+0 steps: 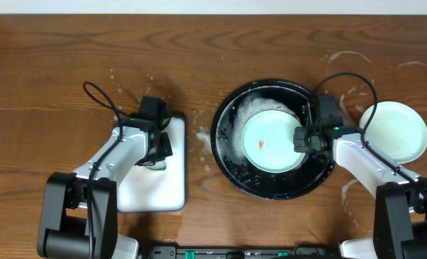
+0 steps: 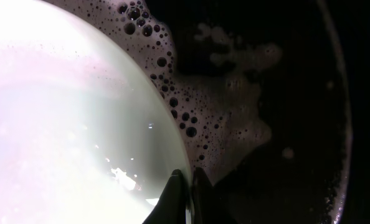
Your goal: Clean dirty plates on tray and stack at the side
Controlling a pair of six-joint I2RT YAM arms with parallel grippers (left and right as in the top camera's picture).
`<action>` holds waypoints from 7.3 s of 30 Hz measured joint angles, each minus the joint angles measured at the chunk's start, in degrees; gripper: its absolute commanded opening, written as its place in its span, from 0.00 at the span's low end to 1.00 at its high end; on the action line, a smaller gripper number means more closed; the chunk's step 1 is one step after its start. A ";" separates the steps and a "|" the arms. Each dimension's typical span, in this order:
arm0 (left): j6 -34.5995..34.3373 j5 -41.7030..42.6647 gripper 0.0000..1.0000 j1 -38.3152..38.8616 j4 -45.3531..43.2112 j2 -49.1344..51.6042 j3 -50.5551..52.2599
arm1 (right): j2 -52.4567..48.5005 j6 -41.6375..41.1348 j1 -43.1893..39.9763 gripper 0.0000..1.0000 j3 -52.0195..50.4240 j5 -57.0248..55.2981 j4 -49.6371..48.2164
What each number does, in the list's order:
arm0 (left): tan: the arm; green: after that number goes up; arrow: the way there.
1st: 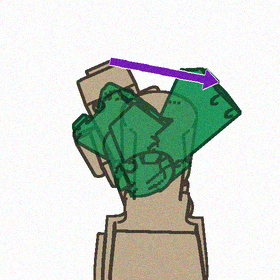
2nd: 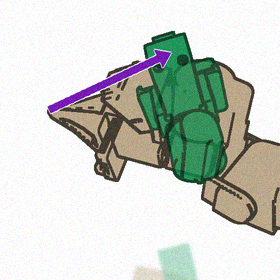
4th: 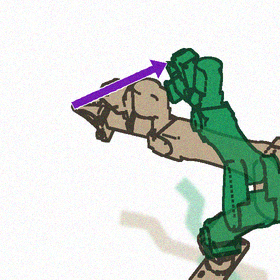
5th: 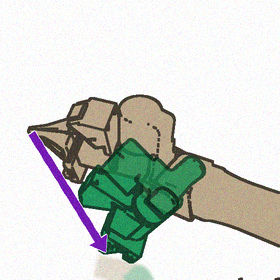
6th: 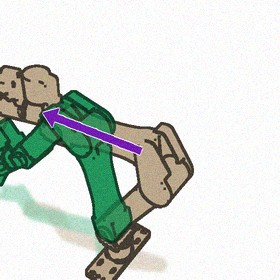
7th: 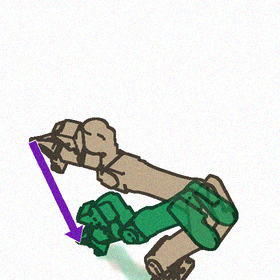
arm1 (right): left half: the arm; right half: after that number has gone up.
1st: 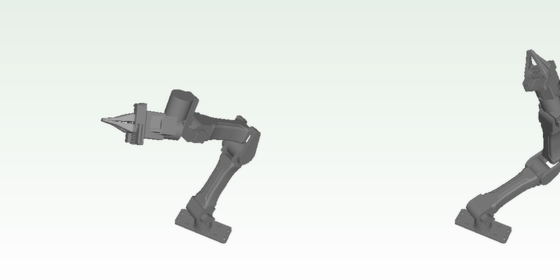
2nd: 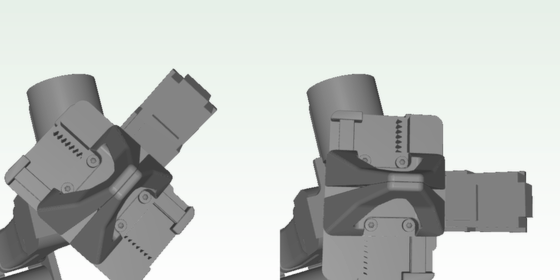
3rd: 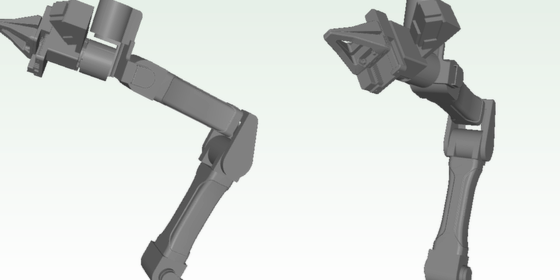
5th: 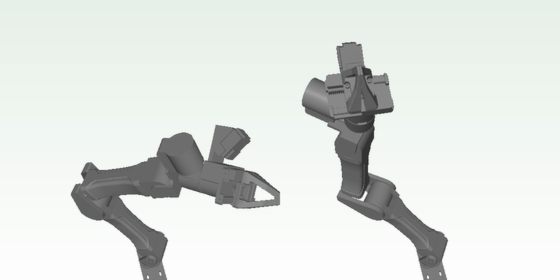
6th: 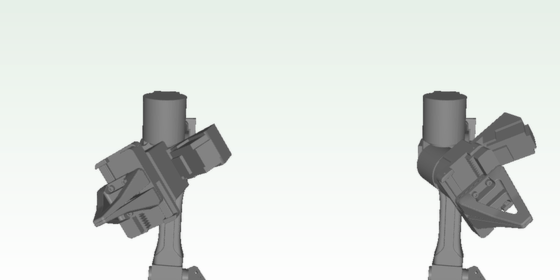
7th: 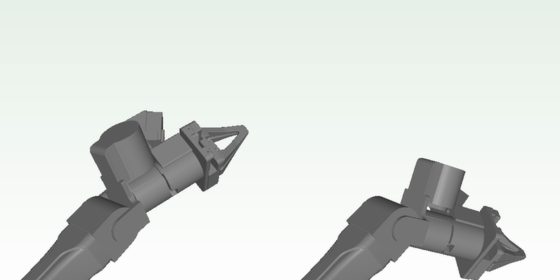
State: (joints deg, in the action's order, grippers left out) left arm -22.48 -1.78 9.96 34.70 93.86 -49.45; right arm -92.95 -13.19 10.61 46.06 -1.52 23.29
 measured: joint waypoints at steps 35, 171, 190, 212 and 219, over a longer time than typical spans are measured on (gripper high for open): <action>1.97 11.04 0.07 5.66 11.69 -4.94 -14.38 | 0.00 0.02 0.00 0.01 0.00 0.35 -0.42; -2.43 -1.57 0.57 -3.54 20.33 -4.70 -10.03 | 13.97 4.37 9.31 0.01 5.49 -6.86 7.06; -2.10 -1.33 0.79 -3.54 20.35 -4.70 -10.03 | 23.71 27.82 25.99 0.01 5.60 -45.16 -1.46; -2.10 -1.29 0.81 -3.54 20.37 -4.70 -10.03 | 23.71 44.26 41.75 0.01 5.60 -65.42 -6.64; -2.10 -1.29 0.82 -3.54 20.37 -4.70 -10.03 | 23.71 44.48 41.75 0.01 5.60 -65.90 -6.67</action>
State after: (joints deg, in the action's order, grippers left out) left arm -24.58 -3.07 6.42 55.07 89.17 -59.48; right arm -69.23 31.29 52.36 51.66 -67.42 16.62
